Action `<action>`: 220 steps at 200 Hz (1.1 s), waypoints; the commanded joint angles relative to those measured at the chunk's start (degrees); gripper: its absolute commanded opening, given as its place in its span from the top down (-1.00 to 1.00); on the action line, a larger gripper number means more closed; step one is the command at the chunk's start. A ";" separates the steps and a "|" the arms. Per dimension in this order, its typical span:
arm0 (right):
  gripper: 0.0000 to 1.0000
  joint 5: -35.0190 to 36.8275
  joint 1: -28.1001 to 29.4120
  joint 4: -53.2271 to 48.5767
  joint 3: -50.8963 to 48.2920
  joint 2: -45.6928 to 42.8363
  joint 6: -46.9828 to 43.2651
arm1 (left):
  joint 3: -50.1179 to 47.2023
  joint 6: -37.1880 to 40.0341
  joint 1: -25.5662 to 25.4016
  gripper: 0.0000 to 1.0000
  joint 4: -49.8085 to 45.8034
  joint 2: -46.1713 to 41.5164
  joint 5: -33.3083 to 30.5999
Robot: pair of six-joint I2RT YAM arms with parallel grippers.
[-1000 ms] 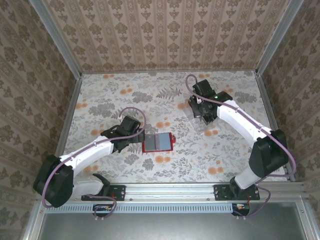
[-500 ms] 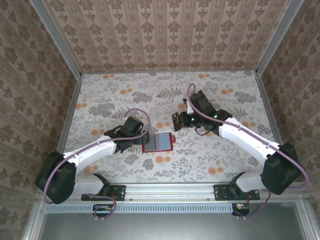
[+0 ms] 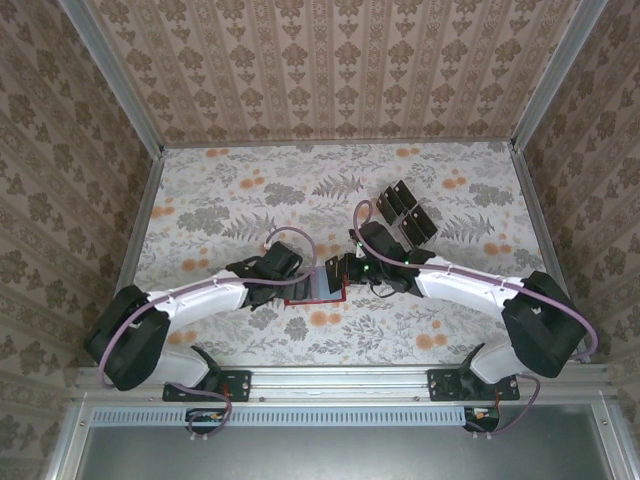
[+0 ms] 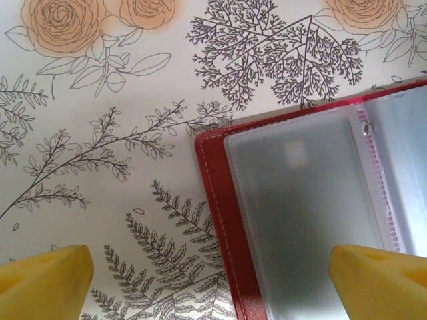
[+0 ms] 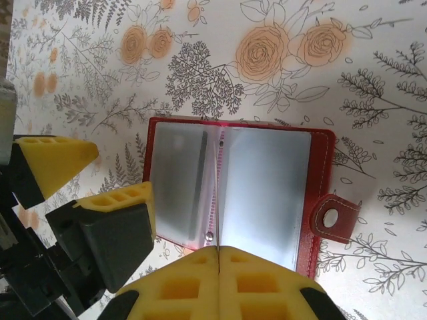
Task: Put the credit cards into the card holder
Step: Insert the credit card into the card holder.
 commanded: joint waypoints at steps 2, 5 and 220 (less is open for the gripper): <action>1.00 -0.53 0.46 6.92 -1.62 1.29 3.40 | 0.67 0.28 -0.51 -1.00 0.38 1.65 -1.76; 1.00 -0.70 0.43 7.48 -1.86 1.48 3.63 | 0.71 0.30 -0.47 -1.00 0.30 1.88 -1.86; 1.00 -3.31 1.85 35.73 -10.64 10.33 11.18 | -2.99 -10.43 -0.54 -0.98 -7.79 1.72 -6.39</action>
